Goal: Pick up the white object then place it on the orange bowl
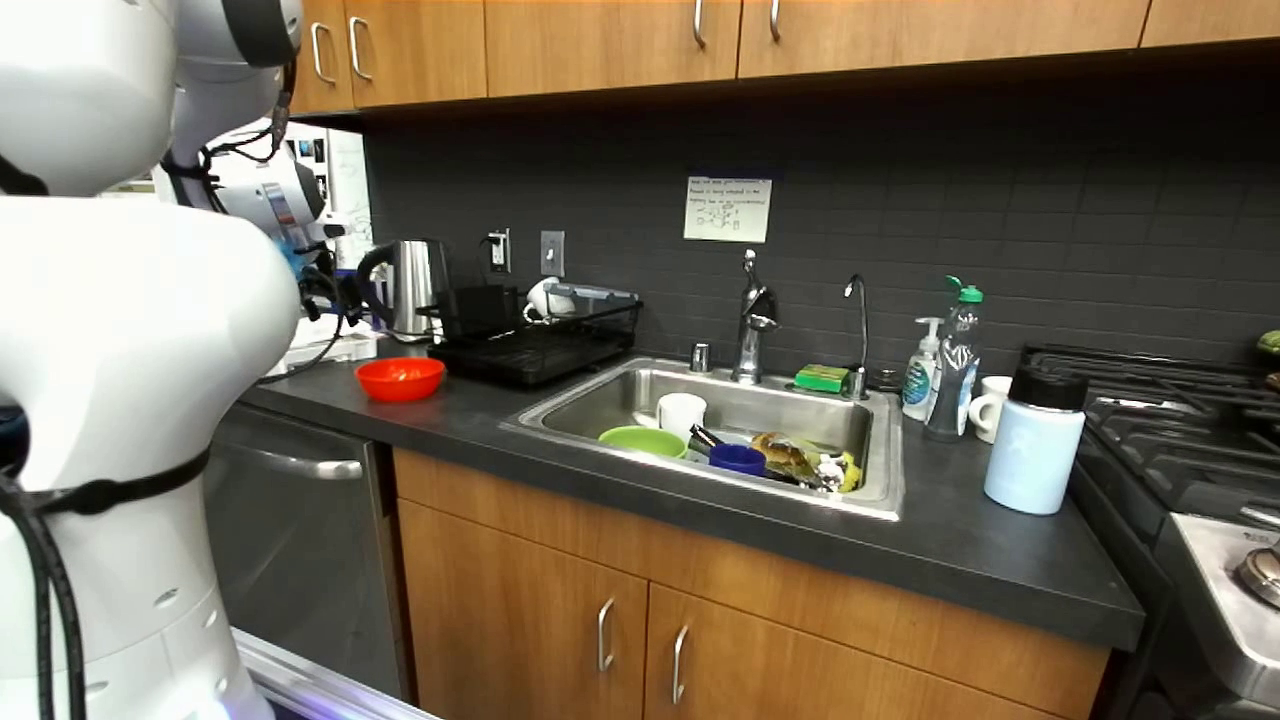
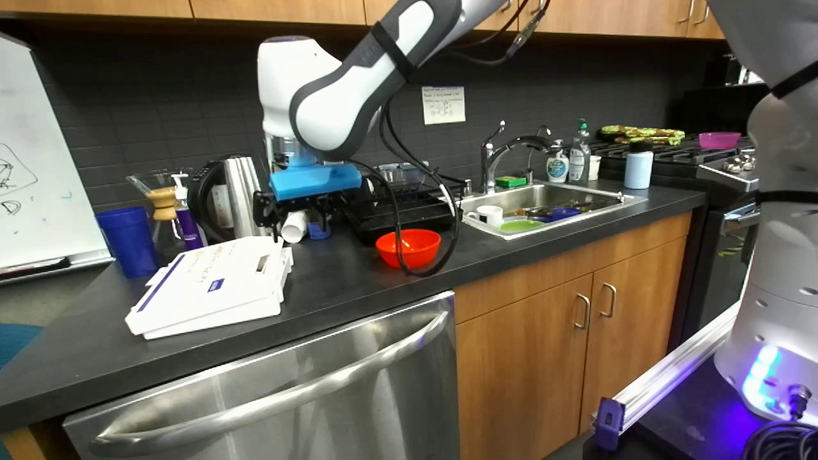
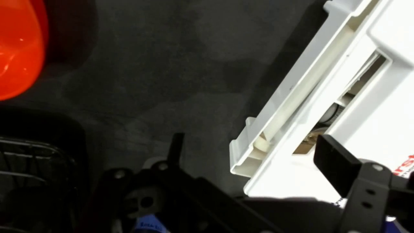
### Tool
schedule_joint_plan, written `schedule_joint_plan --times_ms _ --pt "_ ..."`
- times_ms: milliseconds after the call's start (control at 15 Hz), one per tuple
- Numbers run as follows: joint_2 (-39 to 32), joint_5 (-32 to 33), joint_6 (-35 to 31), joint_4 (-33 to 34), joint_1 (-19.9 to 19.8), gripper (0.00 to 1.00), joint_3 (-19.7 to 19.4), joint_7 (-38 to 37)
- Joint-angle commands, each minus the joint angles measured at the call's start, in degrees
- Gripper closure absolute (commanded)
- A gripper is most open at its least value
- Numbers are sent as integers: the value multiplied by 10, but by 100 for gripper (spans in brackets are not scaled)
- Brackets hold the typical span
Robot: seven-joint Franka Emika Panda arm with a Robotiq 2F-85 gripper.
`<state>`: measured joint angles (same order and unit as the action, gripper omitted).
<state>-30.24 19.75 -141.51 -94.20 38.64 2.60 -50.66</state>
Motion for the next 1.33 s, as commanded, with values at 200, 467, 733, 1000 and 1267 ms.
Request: schedule_joint_plan --times_ms 200,467,733,1000,1267 --pt "7 -66 7 2 -23 0 34 41" --pt "1 -69 5 14 -21 0 30 35" --pt "-13 -55 6 24 -9 0 23 23" --pt "-29 -54 7 35 5 0 24 23" --pt "-44 -51 6 42 25 0 20 25"
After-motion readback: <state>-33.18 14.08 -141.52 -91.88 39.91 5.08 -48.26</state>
